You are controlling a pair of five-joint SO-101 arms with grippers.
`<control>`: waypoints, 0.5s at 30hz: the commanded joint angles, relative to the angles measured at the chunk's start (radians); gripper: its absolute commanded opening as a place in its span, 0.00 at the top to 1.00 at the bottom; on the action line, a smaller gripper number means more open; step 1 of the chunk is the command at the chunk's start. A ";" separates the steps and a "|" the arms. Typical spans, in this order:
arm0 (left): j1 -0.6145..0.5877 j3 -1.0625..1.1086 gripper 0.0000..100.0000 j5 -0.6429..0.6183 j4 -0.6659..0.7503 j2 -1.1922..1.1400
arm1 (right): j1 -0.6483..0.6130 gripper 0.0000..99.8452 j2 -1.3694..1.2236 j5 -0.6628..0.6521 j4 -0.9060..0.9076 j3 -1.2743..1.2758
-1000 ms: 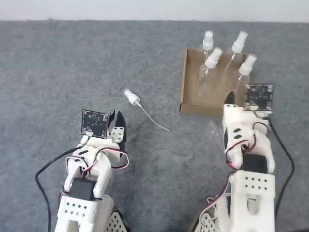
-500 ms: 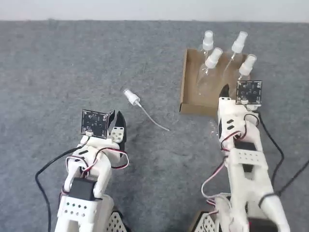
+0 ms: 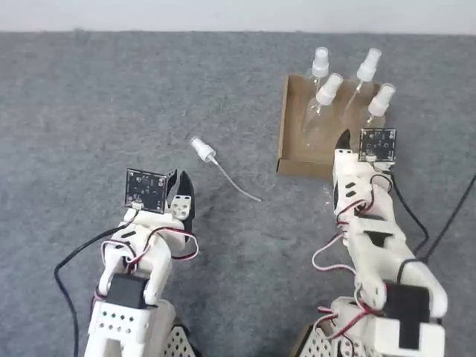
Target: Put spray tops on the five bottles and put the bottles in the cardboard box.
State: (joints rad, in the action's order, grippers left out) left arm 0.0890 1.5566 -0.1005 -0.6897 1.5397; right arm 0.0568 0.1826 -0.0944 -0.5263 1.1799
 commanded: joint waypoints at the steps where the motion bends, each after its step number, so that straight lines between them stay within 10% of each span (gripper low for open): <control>1: -0.003 -0.012 0.96 0.006 0.029 0.020 | -0.002 0.79 -0.008 0.008 -0.031 -0.084; 15: -0.003 -0.012 0.96 0.006 0.026 0.020 | -0.002 0.79 -0.021 0.006 -0.031 -0.114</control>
State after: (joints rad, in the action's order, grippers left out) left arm 0.0890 1.5566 -0.1005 -0.6897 1.5397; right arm 0.0568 0.1519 -0.0928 -0.5340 1.1416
